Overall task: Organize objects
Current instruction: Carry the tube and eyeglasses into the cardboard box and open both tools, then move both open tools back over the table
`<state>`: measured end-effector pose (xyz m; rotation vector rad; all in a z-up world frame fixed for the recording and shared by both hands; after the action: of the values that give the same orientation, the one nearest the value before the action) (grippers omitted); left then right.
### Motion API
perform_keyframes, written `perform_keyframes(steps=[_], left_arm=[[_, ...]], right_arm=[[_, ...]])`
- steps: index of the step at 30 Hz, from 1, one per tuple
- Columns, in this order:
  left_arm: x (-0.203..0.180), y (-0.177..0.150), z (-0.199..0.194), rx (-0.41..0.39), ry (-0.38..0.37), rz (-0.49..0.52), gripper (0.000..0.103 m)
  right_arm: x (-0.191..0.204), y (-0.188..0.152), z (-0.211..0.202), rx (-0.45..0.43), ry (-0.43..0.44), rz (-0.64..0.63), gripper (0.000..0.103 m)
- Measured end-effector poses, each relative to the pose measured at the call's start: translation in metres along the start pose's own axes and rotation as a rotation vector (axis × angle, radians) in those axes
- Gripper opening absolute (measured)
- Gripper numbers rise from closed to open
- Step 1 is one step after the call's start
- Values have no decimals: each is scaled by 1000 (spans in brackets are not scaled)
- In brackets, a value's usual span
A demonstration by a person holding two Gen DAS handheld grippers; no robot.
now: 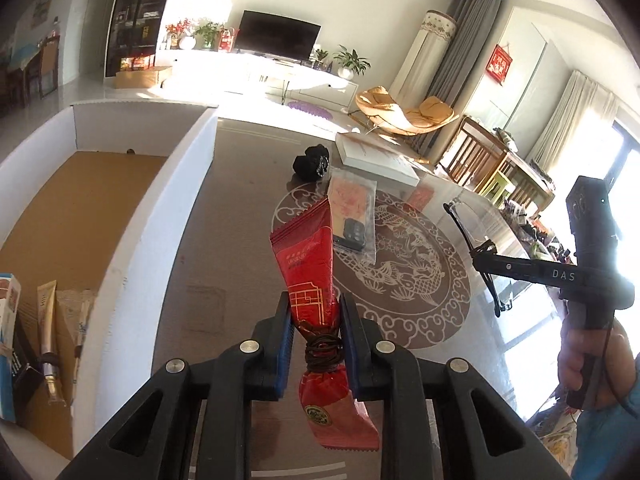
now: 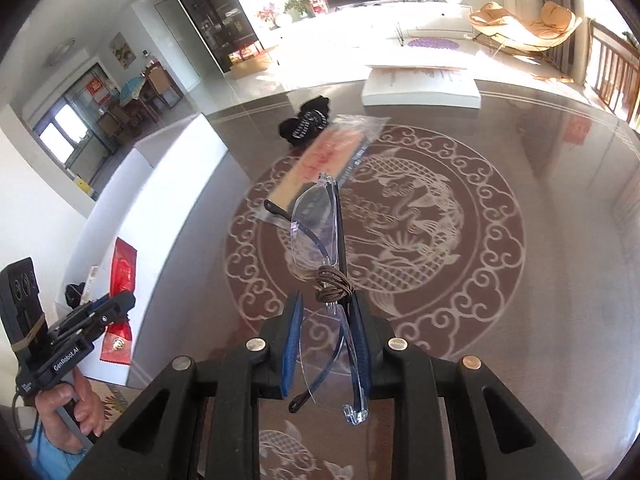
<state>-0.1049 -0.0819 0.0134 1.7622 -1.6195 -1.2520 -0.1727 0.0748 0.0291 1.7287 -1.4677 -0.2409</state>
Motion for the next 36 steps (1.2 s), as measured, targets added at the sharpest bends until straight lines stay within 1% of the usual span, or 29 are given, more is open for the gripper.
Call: perform_keyframes(steps=[1, 3, 4, 6, 8, 11, 14, 15, 16, 17, 18, 19, 20, 21, 22, 23, 24, 25, 26, 27, 28, 29, 30, 31, 33, 34, 35, 36], left_arm=[[11, 13, -11, -19, 12, -7, 21], [43, 31, -31, -40, 68, -12, 21], [61, 38, -40, -47, 108, -13, 21], [104, 47, -53, -49, 220, 3, 21], [147, 48, -61, -26, 318, -6, 21], [207, 39, -68, 20, 445, -15, 22], [250, 26, -66, 92, 511, -37, 25], [260, 22, -64, 120, 531, -40, 33], [268, 18, -62, 138, 551, -41, 52], [272, 15, -64, 138, 569, -38, 62], [274, 15, -67, 121, 582, -32, 75], [272, 14, -70, 97, 586, -26, 78], [269, 16, -72, 78, 579, -22, 78], [263, 15, -73, 67, 568, -20, 78], [256, 15, -74, 56, 555, -16, 78], [243, 15, -75, 39, 537, -6, 78], [229, 15, -76, 20, 512, 9, 78], [207, 15, -79, 4, 481, 28, 78], [188, 15, -78, -9, 442, 47, 78], [165, 13, -79, -21, 394, 66, 78], [140, 11, -77, -29, 338, 82, 78], [114, 6, -75, -29, 276, 96, 80], [87, 0, -73, -24, 211, 110, 85], [59, -9, -67, -12, 147, 124, 94], [13, -33, -52, 29, 44, 146, 103], [-5, -45, -40, 52, 16, 159, 103], [-16, -58, -26, 75, 14, 179, 103], [-21, -69, -11, 92, 35, 202, 103]], right_arm=[[25, 7, 3, -9, 48, -4, 25], [81, 18, 14, -16, 145, -22, 25], [109, 20, 22, -12, 193, -29, 25], [170, 17, 39, 19, 305, -24, 25], [225, 9, 59, 59, 392, -31, 25], [289, -13, 91, 119, 448, -62, 25], [325, -42, 128, 195, 460, -50, 28], [333, -52, 139, 225, 462, -56, 31], [337, -61, 148, 253, 466, -52, 46], [338, -66, 151, 260, 468, -36, 59], [334, -66, 149, 240, 474, -16, 60], [329, -64, 144, 208, 487, -7, 60], [322, -58, 137, 168, 492, -17, 61], [310, -52, 127, 116, 476, -46, 62], [296, -45, 117, 56, 449, -82, 67], [279, -38, 105, -9, 412, -122, 79], [257, -33, 94, -71, 359, -164, 85], [231, -27, 83, -128, 289, -205, 96], [203, -25, 76, -175, 207, -249, 101], [173, -29, 70, -206, 123, -288, 101], [141, -35, 65, -215, 39, -317, 101], [106, -43, 64, -204, -51, -335, 101], [69, -53, 63, -176, -134, -337, 101], [36, -64, 63, -144, -201, -327, 101], [-24, -81, 52, -102, -303, -274, 101], [-46, -87, 46, -95, -336, -247, 101], [-65, -92, 38, -93, -366, -225, 101], [-79, -97, 33, -93, -392, -209, 101]])
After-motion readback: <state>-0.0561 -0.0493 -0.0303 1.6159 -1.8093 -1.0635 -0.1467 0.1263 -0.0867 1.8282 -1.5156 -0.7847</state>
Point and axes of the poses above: each gripper's, at about its wrist camera, not at the fingertips, and z roughly the way its jaws point, x to its left, y to its top, the point moved 9 cm from there along z, roughly the way its jaws point, and after that the axes turned 13 degrees about -x, right-handed, at the moved point
